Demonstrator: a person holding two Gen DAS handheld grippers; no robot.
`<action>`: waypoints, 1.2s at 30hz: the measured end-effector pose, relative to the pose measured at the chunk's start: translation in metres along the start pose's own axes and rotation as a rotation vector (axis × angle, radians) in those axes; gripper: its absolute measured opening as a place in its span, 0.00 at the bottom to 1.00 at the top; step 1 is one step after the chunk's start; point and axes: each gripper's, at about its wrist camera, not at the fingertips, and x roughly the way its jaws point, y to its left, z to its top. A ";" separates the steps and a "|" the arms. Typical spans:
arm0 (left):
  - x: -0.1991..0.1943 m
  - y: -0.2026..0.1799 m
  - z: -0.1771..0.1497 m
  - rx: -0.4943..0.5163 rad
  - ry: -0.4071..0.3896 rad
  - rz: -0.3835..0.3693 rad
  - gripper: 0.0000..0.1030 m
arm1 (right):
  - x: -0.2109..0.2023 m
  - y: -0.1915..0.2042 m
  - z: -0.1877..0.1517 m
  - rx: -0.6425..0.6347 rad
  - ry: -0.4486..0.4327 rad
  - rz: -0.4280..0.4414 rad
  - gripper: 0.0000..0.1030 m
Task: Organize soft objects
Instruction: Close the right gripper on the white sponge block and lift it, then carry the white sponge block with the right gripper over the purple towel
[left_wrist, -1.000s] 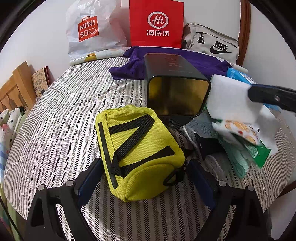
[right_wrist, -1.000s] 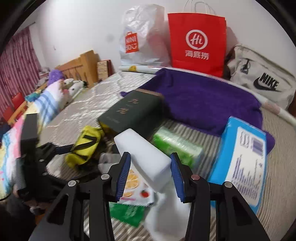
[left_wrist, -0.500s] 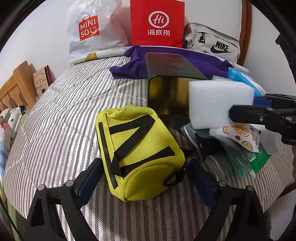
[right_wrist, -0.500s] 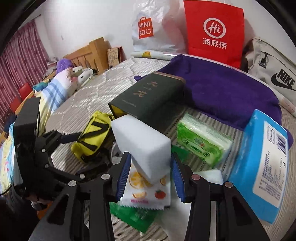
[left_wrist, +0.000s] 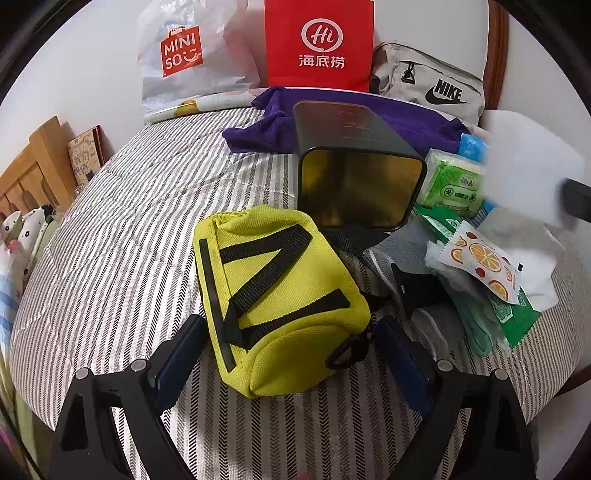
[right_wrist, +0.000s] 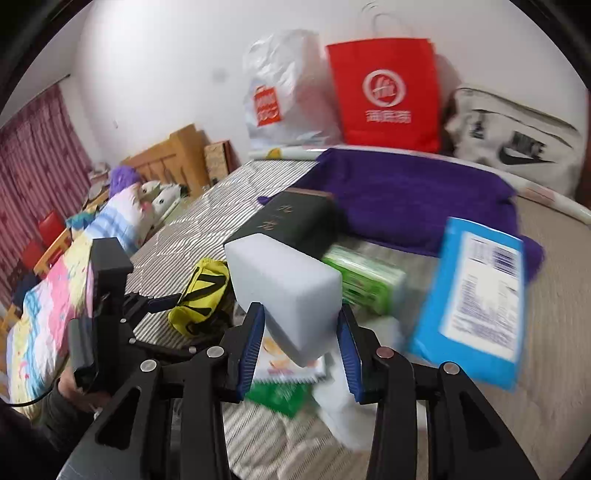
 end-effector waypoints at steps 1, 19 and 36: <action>-0.001 0.000 -0.001 -0.003 0.003 0.003 0.90 | -0.009 -0.004 -0.003 0.009 -0.006 -0.008 0.39; -0.003 0.012 0.010 -0.123 0.043 0.000 0.90 | -0.064 -0.056 -0.108 0.088 0.043 -0.120 0.39; 0.009 0.006 0.021 -0.163 0.065 0.064 0.77 | -0.059 -0.092 -0.123 0.206 0.024 -0.109 0.39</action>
